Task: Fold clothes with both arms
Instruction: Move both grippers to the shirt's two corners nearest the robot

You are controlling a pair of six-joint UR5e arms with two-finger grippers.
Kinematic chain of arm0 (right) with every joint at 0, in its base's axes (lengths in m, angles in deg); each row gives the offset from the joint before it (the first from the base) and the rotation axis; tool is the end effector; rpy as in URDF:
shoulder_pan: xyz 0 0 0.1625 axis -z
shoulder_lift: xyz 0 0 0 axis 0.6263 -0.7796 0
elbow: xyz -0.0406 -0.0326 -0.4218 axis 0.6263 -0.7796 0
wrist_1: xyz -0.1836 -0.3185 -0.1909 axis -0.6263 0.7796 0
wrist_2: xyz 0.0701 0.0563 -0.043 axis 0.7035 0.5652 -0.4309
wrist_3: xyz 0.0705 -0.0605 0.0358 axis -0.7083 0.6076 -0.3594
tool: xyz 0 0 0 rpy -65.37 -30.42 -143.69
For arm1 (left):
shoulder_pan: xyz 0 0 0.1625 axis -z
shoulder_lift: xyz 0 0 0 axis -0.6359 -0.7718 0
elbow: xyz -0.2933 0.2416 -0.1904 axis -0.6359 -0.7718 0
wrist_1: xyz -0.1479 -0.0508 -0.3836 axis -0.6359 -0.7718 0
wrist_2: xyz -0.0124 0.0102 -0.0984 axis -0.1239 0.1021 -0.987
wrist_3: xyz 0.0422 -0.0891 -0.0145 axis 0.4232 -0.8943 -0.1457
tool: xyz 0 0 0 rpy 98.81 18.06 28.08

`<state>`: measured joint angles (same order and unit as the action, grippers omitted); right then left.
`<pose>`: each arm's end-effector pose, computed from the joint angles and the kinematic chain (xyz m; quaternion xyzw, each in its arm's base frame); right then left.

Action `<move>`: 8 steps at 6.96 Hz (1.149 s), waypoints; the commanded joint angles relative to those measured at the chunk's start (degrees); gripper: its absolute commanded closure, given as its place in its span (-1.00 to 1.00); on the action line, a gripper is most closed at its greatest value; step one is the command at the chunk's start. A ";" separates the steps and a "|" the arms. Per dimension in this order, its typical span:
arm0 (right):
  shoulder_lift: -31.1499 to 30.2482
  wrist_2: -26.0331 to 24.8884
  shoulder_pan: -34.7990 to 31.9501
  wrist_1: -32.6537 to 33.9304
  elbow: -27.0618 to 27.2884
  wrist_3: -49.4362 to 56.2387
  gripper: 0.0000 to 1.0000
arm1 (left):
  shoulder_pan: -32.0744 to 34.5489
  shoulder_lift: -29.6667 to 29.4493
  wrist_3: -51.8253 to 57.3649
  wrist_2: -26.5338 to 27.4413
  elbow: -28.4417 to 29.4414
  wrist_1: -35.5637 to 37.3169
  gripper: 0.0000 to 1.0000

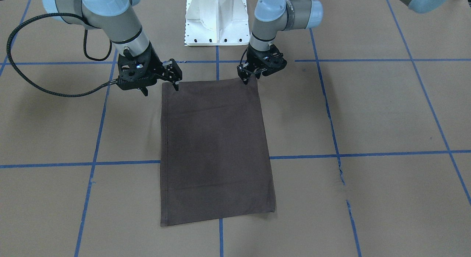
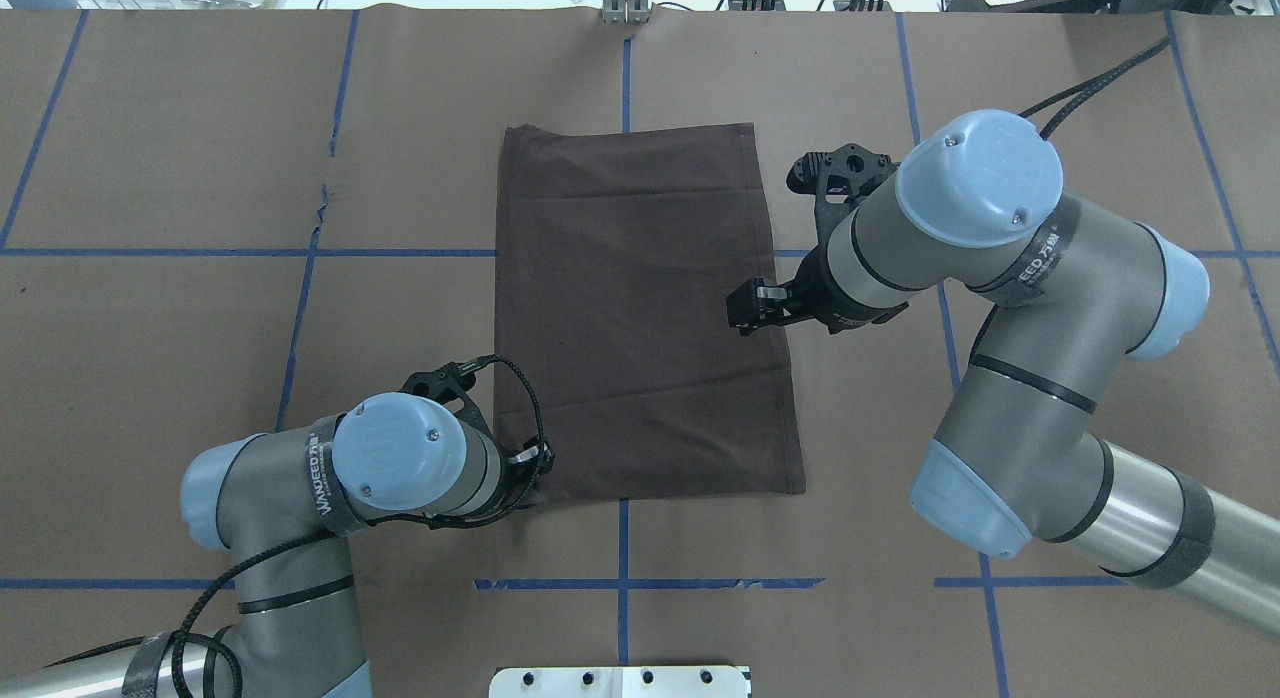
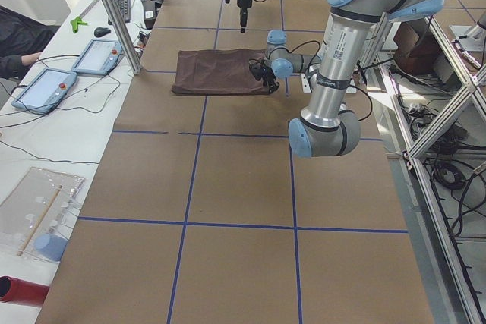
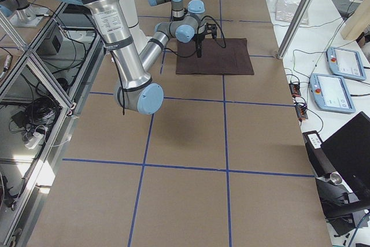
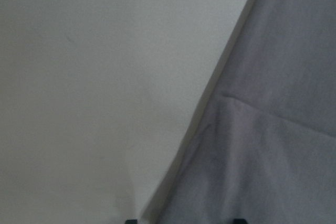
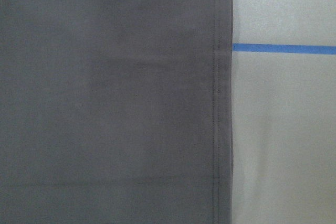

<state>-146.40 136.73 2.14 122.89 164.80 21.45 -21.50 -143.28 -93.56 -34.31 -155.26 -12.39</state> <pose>-0.4166 -0.4269 0.2359 0.0622 -0.4481 -0.0088 0.8918 0.5611 -0.3052 0.2735 -0.0740 0.4226 -0.2450 0.8694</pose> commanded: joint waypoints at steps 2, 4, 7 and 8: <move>-0.10 -0.06 -0.10 0.00 0.05 0.00 -1.00 | 0.03 -0.05 0.33 -0.09 -0.32 0.00 1.00; -0.37 0.20 -0.02 0.00 0.05 -2.52 -1.00 | 0.03 0.38 0.94 -0.35 -1.63 0.26 1.00; -0.37 -0.32 4.63 0.09 0.31 -27.61 -1.00 | 0.20 0.47 4.19 -0.44 -1.64 0.26 1.00; -0.72 -1.37 6.03 0.09 0.48 -34.91 -1.00 | 0.29 0.47 4.63 -0.44 -1.64 0.26 1.00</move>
<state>-146.86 136.34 6.35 122.94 165.13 -3.94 -21.28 -142.81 -89.71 -34.73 -156.89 -12.12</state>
